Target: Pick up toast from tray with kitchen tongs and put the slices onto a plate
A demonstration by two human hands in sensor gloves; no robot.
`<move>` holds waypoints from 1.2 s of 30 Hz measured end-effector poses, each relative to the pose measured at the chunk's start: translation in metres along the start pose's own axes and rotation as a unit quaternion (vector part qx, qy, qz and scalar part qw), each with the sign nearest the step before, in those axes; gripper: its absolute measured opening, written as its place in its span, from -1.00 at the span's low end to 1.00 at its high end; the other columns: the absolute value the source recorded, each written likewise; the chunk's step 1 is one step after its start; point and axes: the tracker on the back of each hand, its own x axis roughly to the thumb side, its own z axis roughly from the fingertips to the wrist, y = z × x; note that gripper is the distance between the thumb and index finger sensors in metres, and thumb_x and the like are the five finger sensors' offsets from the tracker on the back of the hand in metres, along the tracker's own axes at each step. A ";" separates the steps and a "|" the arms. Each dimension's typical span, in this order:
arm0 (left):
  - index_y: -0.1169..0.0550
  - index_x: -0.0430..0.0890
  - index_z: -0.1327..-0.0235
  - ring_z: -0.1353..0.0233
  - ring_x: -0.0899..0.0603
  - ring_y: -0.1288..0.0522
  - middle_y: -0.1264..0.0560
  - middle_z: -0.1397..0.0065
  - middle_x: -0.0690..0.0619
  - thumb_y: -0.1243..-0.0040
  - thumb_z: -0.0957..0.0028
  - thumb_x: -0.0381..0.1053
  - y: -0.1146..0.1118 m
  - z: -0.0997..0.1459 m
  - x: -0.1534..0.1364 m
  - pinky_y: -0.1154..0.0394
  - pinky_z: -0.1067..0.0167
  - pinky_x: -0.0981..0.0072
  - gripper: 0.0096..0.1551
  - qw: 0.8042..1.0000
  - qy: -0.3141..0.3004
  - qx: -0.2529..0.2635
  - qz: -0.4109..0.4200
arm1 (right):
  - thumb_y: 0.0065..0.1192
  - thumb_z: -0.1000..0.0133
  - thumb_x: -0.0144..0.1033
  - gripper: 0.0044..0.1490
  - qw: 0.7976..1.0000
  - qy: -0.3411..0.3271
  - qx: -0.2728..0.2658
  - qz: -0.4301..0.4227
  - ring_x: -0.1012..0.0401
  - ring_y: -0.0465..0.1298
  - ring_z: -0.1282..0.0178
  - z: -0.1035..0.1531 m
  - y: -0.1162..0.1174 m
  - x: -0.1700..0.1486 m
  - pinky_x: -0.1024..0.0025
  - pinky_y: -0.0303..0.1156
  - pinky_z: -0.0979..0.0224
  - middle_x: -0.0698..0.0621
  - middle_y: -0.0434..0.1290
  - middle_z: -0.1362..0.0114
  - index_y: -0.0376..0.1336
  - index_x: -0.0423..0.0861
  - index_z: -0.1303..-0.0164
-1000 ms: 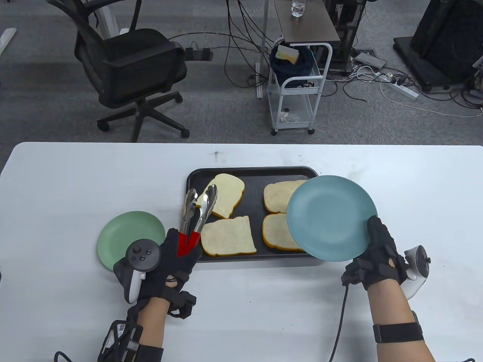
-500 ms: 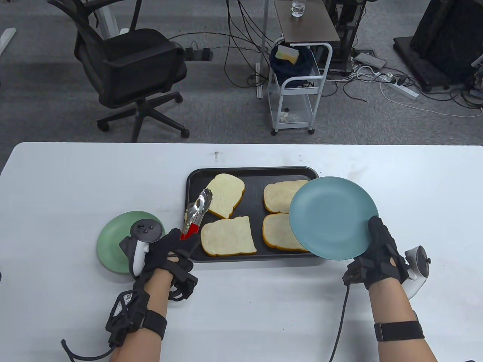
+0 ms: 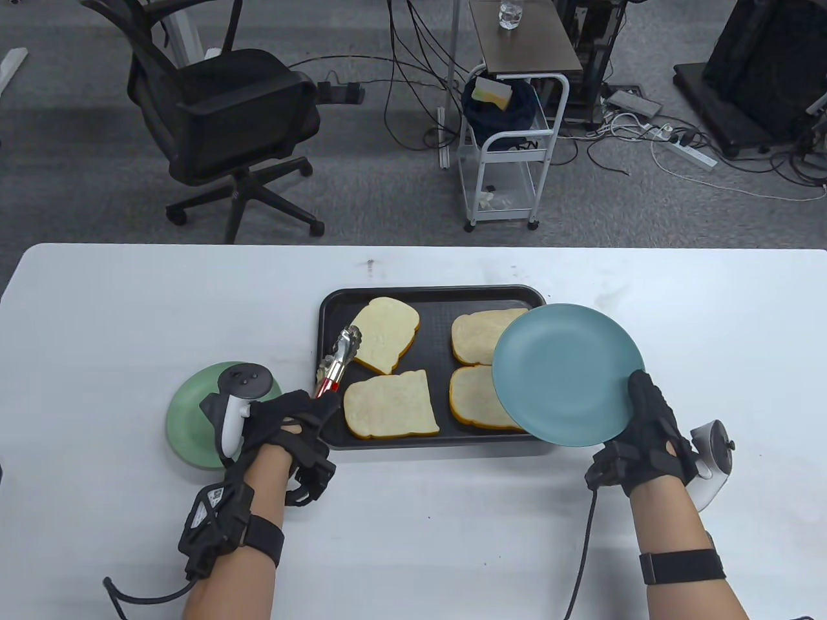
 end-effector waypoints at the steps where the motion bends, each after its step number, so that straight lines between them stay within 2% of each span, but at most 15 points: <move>1: -0.42 -0.08 -0.36 0.40 -0.06 -0.87 -0.65 -0.26 -0.12 -0.40 0.23 0.49 0.000 -0.003 0.000 -0.77 0.26 0.05 0.01 1.000 0.003 -0.004 0.006 | 0.17 -0.09 0.17 -0.37 1.000 0.000 -0.001 0.002 -0.01 0.77 0.09 0.000 0.000 0.000 0.03 0.65 0.00 -0.16 0.52 -0.17 0.13 0.00 -0.19; 5: -0.41 -0.09 -0.37 0.39 -0.06 -0.87 -0.65 -0.26 -0.13 -0.39 0.22 0.49 0.001 -0.017 0.002 -0.76 0.26 0.06 0.02 0.998 0.014 -0.025 0.050 | 0.17 -0.10 0.17 -0.37 1.000 0.000 -0.004 0.000 -0.01 0.76 0.09 0.000 -0.003 0.000 0.04 0.65 0.00 -0.15 0.52 -0.17 0.13 0.00 -0.19; 9: -0.42 -0.08 -0.35 0.37 -0.08 -0.88 -0.70 -0.12 -0.17 -0.41 0.21 0.45 0.001 -0.032 -0.001 -0.76 0.23 0.03 -0.02 0.994 0.040 -0.043 0.089 | 0.17 -0.09 0.17 -0.37 1.000 -0.001 -0.007 0.002 -0.01 0.77 0.09 0.000 -0.004 0.000 0.04 0.64 0.00 -0.16 0.52 -0.17 0.13 0.00 -0.19; 13: -0.51 -0.08 -0.27 0.38 -0.09 -0.87 -0.75 0.00 -0.15 -0.46 0.18 0.34 0.000 -0.044 -0.007 -0.75 0.21 0.03 -0.16 0.992 0.060 -0.043 0.098 | 0.17 -0.10 0.17 -0.37 1.000 0.001 -0.009 0.005 -0.01 0.76 0.09 0.000 -0.004 -0.001 0.04 0.64 0.00 -0.16 0.52 -0.17 0.13 0.00 -0.20; 18: -0.55 -0.08 -0.22 0.40 -0.08 -0.87 -0.78 0.02 -0.13 -0.49 0.17 0.31 0.005 -0.045 -0.014 -0.77 0.19 0.05 -0.22 0.989 0.038 -0.046 0.136 | 0.17 -0.09 0.17 -0.37 1.000 0.005 -0.014 0.005 -0.01 0.77 0.09 0.000 -0.004 -0.002 0.04 0.64 0.00 -0.16 0.52 -0.17 0.13 0.00 -0.20; 22: -0.54 -0.06 -0.23 0.38 -0.06 -0.88 -0.77 0.00 -0.11 -0.48 0.15 0.30 0.016 -0.033 -0.009 -0.77 0.18 0.07 -0.24 0.980 -0.001 -0.056 0.190 | 0.17 -0.09 0.17 -0.37 1.000 0.008 -0.017 0.005 -0.01 0.76 0.09 0.000 -0.004 -0.003 0.04 0.65 0.00 -0.16 0.52 -0.17 0.13 0.00 -0.20; 26: -0.52 -0.04 -0.24 0.37 -0.05 -0.88 -0.77 -0.01 -0.10 -0.47 0.13 0.31 0.031 -0.013 0.010 -0.77 0.16 0.08 -0.24 0.969 -0.056 -0.059 0.231 | 0.17 -0.09 0.17 -0.37 1.000 0.010 -0.022 0.006 -0.01 0.76 0.09 0.000 -0.005 -0.004 0.04 0.64 0.00 -0.16 0.52 -0.17 0.13 0.00 -0.20; 31: -0.52 -0.04 -0.25 0.36 -0.05 -0.88 -0.76 -0.02 -0.09 -0.46 0.12 0.31 0.049 0.032 0.056 -0.77 0.15 0.08 -0.25 0.954 -0.160 -0.084 0.237 | 0.17 -0.09 0.18 -0.36 1.000 0.013 -0.025 0.005 -0.01 0.76 0.09 0.000 -0.006 -0.004 0.04 0.65 0.00 -0.16 0.52 -0.18 0.13 0.00 -0.20; 34: -0.52 -0.05 -0.25 0.37 -0.05 -0.88 -0.77 -0.01 -0.10 -0.45 0.12 0.31 0.046 0.057 0.081 -0.77 0.16 0.08 -0.25 0.947 -0.212 -0.107 0.218 | 0.16 -0.08 0.19 -0.35 0.999 0.015 -0.029 0.002 -0.01 0.76 0.09 0.000 -0.006 -0.005 0.04 0.65 0.00 -0.15 0.52 -0.18 0.13 0.00 -0.20; 36: -0.53 -0.05 -0.24 0.37 -0.06 -0.88 -0.77 -0.01 -0.10 -0.46 0.12 0.31 0.036 0.075 0.098 -0.77 0.16 0.07 -0.25 0.941 -0.246 -0.133 0.190 | 0.15 -0.08 0.20 -0.35 0.999 0.017 -0.031 -0.001 -0.01 0.76 0.09 0.000 -0.006 -0.006 0.04 0.65 0.00 -0.15 0.52 -0.18 0.13 0.00 -0.19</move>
